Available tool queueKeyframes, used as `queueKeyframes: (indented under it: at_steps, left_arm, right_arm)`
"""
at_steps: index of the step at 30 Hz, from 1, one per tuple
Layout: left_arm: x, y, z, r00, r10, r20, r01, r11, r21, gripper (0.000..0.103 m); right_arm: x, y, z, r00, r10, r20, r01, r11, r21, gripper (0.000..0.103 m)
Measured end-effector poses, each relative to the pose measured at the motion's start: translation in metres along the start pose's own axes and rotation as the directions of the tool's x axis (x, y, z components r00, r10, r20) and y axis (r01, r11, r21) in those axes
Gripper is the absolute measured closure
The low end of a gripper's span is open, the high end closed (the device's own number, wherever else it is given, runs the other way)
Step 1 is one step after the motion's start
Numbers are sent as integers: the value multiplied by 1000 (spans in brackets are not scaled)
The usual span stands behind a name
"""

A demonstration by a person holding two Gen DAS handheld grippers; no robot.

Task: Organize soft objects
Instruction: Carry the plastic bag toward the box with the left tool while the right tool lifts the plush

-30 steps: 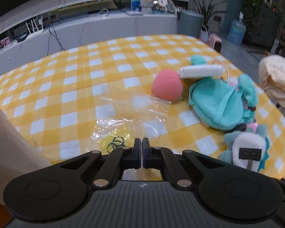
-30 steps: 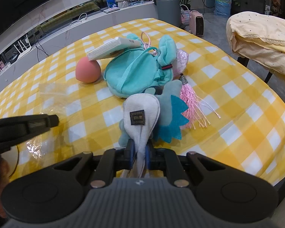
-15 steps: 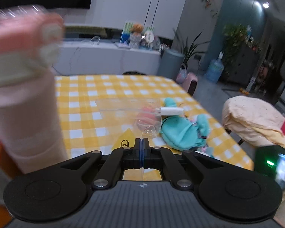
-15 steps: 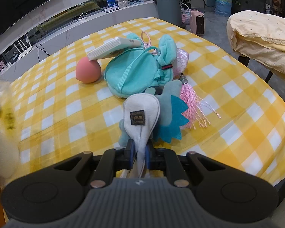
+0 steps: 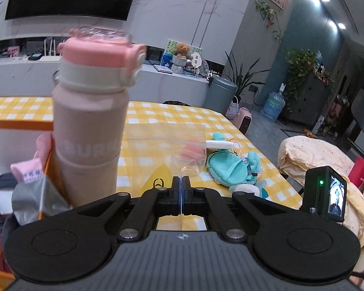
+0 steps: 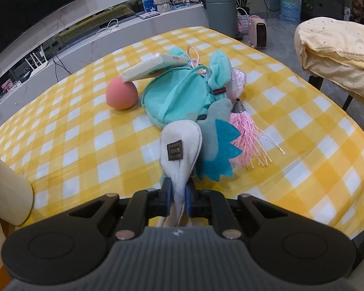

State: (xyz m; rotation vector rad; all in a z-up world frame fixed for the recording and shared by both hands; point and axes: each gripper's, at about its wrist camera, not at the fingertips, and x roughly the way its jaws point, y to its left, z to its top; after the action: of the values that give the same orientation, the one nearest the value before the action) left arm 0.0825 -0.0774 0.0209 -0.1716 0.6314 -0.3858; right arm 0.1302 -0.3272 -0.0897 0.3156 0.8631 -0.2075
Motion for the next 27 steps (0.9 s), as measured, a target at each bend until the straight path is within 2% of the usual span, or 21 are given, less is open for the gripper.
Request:
queueKeyframes:
  at_steps: [9, 13, 27]
  left_arm:
    - [-13, 12, -12, 1000, -15, 14, 16, 997, -76, 103]
    - [-15, 23, -11, 996, -85, 28, 89, 984, -156, 103]
    - [-26, 15, -14, 997, -75, 36, 79, 991, -112, 103]
  right_arm:
    - [-1, -1, 0, 1000, 5, -1, -5, 1000, 0, 94]
    - [-2, -1, 0, 1000, 9, 4, -9, 1000, -2, 94]
    - [-8, 0, 1, 999, 19, 30, -18, 1000, -12, 94]
